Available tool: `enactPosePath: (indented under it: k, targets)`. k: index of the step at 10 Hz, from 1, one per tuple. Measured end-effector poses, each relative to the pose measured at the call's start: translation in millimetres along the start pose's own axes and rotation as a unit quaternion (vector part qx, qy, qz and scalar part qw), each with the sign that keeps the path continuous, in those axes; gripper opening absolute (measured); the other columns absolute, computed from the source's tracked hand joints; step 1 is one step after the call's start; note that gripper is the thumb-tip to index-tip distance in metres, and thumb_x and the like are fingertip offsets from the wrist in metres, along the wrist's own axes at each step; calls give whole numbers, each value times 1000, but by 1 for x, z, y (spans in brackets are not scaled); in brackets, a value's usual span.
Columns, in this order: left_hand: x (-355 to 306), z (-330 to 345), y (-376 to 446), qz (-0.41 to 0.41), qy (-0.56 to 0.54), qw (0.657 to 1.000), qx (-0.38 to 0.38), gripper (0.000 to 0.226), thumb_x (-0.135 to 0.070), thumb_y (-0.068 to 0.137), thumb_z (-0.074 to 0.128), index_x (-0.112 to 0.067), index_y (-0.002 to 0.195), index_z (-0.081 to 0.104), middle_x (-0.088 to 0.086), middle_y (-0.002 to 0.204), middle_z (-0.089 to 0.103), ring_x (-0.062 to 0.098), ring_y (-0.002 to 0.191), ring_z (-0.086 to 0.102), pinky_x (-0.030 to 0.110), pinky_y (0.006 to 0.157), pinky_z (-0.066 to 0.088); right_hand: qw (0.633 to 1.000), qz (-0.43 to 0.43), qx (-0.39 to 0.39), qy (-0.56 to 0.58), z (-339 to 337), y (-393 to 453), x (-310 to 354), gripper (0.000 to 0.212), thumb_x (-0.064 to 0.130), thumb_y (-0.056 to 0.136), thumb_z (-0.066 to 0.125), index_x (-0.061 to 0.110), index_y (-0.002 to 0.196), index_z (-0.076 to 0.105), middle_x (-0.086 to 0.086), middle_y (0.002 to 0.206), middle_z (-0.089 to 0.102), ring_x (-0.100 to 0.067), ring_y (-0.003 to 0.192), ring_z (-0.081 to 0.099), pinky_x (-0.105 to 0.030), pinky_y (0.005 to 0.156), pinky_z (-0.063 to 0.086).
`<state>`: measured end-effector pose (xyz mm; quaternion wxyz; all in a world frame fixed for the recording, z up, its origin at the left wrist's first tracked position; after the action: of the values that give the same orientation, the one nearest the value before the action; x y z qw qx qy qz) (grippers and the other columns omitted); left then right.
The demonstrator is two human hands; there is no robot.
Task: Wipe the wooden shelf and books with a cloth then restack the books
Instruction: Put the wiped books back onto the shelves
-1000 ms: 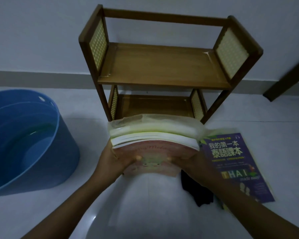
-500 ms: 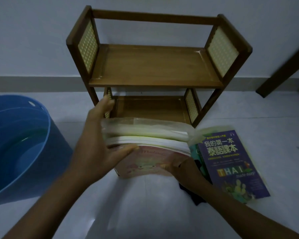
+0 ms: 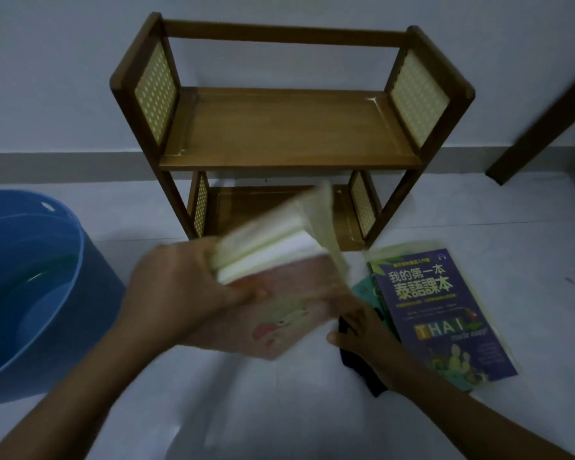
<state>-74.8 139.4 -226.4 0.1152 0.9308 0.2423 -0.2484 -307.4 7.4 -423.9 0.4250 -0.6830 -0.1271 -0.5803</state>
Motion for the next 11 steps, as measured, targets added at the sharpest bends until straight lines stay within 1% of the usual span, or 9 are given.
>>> enactPosePath:
  k: [1,2,3,4,5,7,8,9,11]
  targets:
    - [42,2,-10,-124,-231,965,-5,61,-62,33,84,-25,76,64,-4,60,69,4,56,66,10,42,46,999,-25,-25,-11,-5,0,22,81,45,46,90,7,111,58,-4,96,68,5,88,67,-19,75,54]
    - [76,26,-19,-107,-315,943,17,77,-68,27,81,-19,85,70,-12,75,75,5,68,71,12,52,53,994,-80,-50,-51,-10,7,47,32,4,61,85,10,87,67,7,76,72,1,74,68,-17,67,53]
    - [110,68,-28,-110,-342,933,31,59,-45,48,80,0,86,71,3,76,75,12,65,70,21,56,55,985,-90,-71,-129,-7,17,42,25,-10,72,75,12,78,65,13,65,69,12,66,62,-8,64,48]
    - [142,101,-41,-136,-351,926,22,23,-18,64,86,-17,83,75,-8,81,76,15,79,71,14,63,54,979,-99,-67,-164,6,21,29,34,-13,74,73,18,79,60,18,63,67,16,67,60,-5,62,46]
    - [155,111,-52,-143,-325,934,39,25,-32,70,81,-27,93,73,-10,100,73,7,94,69,10,77,52,980,-100,-72,-158,13,24,11,32,-15,74,71,8,94,60,29,79,69,13,79,62,-8,70,49]
    - [146,110,-55,-154,-266,950,62,55,-9,67,84,-56,89,67,-32,89,69,-8,87,65,1,75,46,979,-25,-68,-189,18,20,0,32,4,86,65,32,88,50,21,81,62,8,78,58,-8,74,49]
    - [145,107,-52,-174,-266,947,46,52,-29,56,91,-62,86,65,-34,83,69,-12,82,65,4,71,49,963,-21,-39,-268,11,15,3,24,7,90,61,30,92,55,29,79,63,14,78,58,-9,74,48]
    - [133,97,-42,-201,-304,931,39,50,-34,48,91,-30,93,69,-9,83,76,5,84,71,28,76,57,968,-78,-37,-236,9,-2,31,59,16,86,67,40,134,42,38,122,52,16,118,46,-8,93,40]
    - [75,36,1,-202,-295,934,-27,39,-22,63,85,-21,92,61,0,77,74,13,73,70,28,59,51,937,-201,-181,-223,-13,-33,122,55,60,74,63,46,126,50,39,122,53,20,115,46,-2,90,37]
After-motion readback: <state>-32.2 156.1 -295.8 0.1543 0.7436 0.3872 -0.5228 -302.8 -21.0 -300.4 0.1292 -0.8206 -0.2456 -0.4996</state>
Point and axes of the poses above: each hand's wrist, its own y-axis towards the middle knuckle, its own z-axis out of the palm, x = y × z, the point moved 4 cm from there along y, towards the middle knuckle
